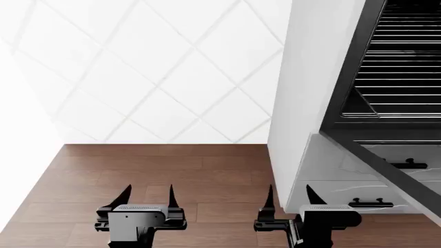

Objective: Fully slide the bottom oven rack out.

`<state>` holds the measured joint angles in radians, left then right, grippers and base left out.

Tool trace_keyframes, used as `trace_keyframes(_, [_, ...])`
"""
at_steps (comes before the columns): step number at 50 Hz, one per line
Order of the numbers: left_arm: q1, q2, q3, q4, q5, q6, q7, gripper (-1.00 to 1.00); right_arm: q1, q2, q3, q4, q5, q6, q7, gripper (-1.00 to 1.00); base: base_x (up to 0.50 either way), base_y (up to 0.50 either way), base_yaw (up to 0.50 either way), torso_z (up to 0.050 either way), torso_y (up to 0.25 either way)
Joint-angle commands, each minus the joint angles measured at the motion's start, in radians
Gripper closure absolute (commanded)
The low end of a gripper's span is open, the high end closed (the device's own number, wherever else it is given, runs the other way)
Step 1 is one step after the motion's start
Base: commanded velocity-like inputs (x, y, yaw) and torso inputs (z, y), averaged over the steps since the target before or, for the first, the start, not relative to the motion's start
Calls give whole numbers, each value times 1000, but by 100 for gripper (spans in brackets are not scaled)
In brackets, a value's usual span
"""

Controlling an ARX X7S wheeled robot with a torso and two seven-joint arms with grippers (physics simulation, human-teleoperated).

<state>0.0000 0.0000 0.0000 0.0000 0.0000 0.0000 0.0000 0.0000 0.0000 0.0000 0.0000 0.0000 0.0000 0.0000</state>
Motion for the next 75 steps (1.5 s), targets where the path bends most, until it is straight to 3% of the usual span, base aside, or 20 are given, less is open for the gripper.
trace_keyframes(1, [-1,-16,24,-2,-9,3,-17,-100,1,15,-20,0,15,-2,21,-100,0,0,0,0,0])
trace_keyframes(12, [-2,-51,67,14,-46,3,-33,-100,4,46,-54,-15,51,4,63,-100,0,0,0,0,0])
trace_keyframes(16, [3,-61,75,133,-109,-112,-12,-100,9,59,-65,-110,76,110,62,-100,0,0,0,0,0])
trace_keyframes(25, [-151,-90,72,704,-214,-790,-103,-100,97,107,-60,-644,168,665,90,-100,0,0,0,0,0])
trace_keyframes(29, [-331,-97,-16,884,-313,-1162,-121,-100,211,121,-7,-837,247,956,107,-100,0,0,0,0,0])
trace_keyframes(33, [-562,-65,-158,1020,-422,-1557,-104,-100,412,109,113,-1034,368,1353,106,-100,0,0,0,0,0])
trace_keyframes(34, [-586,-89,-188,1006,-524,-1570,-168,-100,462,133,151,-1047,472,1406,166,-100,0,0,0,0,0])
trace_keyframes(36, [-664,-204,-293,908,-824,-1570,-468,-100,578,187,315,-1047,772,1537,423,-100,0,0,0,0,0])
trace_keyframes(38, [-759,-304,-298,800,-1124,-1551,-768,-100,657,256,401,-991,1072,1569,700,-100,0,0,0,0,0])
trace_keyframes(41, [-856,-456,-188,750,-1574,-1403,-1218,-100,767,424,307,-899,1522,1443,1150,-100,0,0,0,0,0])
trace_keyframes(43, [-919,-538,-138,743,-1874,-1329,-1355,-100,824,509,240,-896,1822,1365,1307,-100,0,0,0,0,0])
trace_keyframes(45, [-966,-605,-102,740,-2118,-1272,-1413,-100,877,580,193,-898,2004,1302,1388,-100,0,0,0,0,0])
trace_keyframes(52, [-1058,-748,-36,770,-2276,-1163,-1511,-100,960,744,141,-909,2167,1189,1497,-100,0,0,0,0,0])
trace_keyframes(65, [-1198,-889,48,754,-2348,-1110,-1516,-100,1051,909,91,-878,2298,1052,1527,-100,0,-170,0,0,0])
trace_keyframes(75, [-1269,-936,96,713,-2369,-1091,-1497,-100,1253,1046,-114,-822,2378,928,1558,-100,0,-500,0,0,0])
